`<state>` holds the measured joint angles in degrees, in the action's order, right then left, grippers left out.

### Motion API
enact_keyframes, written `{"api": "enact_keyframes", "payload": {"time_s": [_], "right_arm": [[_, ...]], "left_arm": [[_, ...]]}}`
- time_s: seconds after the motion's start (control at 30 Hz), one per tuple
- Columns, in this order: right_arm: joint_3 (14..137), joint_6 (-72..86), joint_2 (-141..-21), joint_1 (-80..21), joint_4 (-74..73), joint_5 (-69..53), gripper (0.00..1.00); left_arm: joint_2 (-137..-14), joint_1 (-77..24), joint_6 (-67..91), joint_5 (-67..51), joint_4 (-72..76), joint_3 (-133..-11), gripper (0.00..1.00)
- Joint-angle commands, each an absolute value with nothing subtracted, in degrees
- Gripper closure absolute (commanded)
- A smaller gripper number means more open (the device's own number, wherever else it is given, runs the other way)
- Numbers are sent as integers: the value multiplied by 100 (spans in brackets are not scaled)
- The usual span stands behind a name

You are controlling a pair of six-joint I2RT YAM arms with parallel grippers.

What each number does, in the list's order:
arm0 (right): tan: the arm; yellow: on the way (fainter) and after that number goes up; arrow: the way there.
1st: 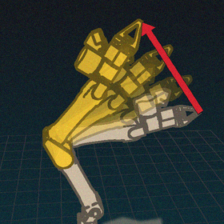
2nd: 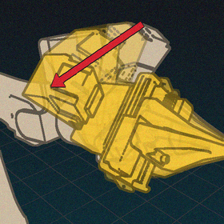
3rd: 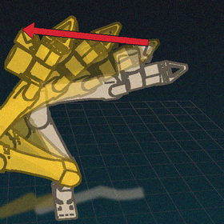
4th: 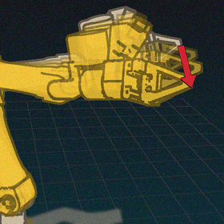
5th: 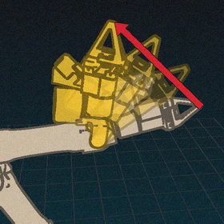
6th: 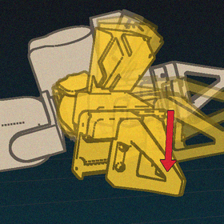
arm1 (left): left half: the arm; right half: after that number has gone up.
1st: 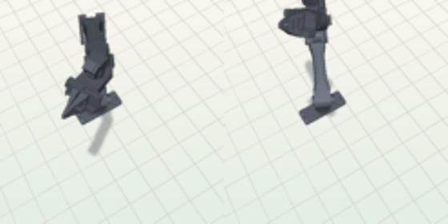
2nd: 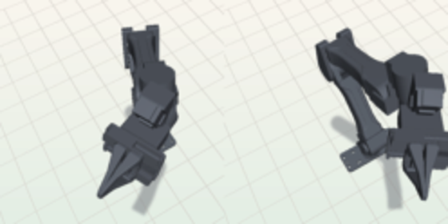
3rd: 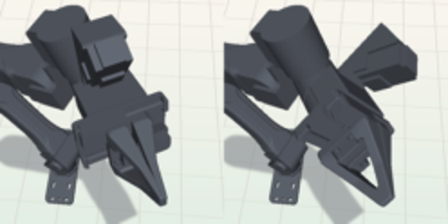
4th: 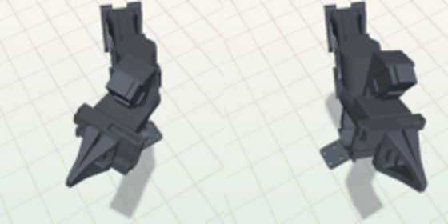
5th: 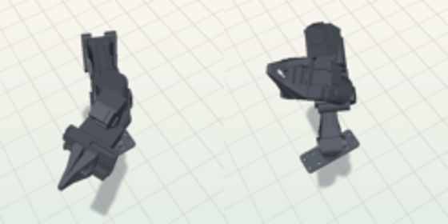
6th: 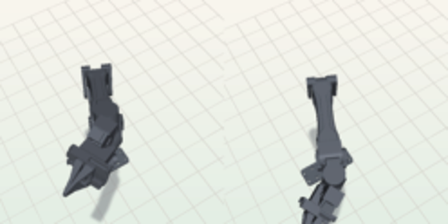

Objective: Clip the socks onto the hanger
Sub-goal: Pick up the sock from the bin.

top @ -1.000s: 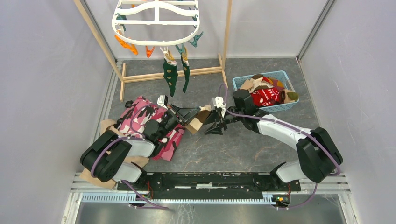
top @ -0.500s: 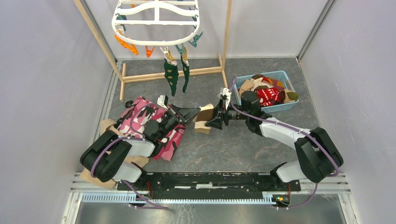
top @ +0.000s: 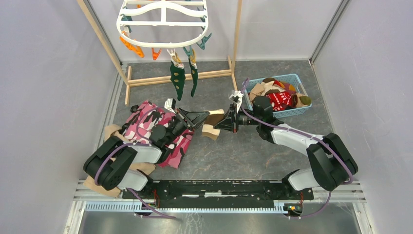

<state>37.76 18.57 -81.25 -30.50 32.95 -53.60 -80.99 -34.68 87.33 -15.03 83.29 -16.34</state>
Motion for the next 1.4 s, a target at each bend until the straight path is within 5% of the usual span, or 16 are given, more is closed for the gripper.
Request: {"api": "enact_keyframes", "payload": {"time_s": [0.0,0.23,0.57,1.07,1.17,1.33,1.37], "right_arm": [[3937,2127,-8024,-2907,3551,-5710,100],[4125,2247,-8068,-2626,3414,-6306,100],[4271,2427,-8177,-2478,3348,-6572,100],[4315,2484,-8310,-2478,3366,-6702,100],[4315,2479,-8345,-2471,3351,-6715,100],[4453,2052,-8394,-2473,2827,-6665,100],[4581,1695,-8410,-2478,2490,-6637,99]], "left_arm": [[-8135,-3208,8260,-1518,8377,-1597,68],[-8007,-2433,6596,-2785,7900,-1460,28],[-6905,-2441,4940,-3902,6145,-1189,21],[-7757,-3130,4609,-3716,6280,-1760,41],[-7995,-3155,4807,-3860,6693,-1842,54],[-8083,-3164,5137,-4062,7017,-1873,97],[-8053,-3164,5163,-4061,6977,-1860,98]]}}
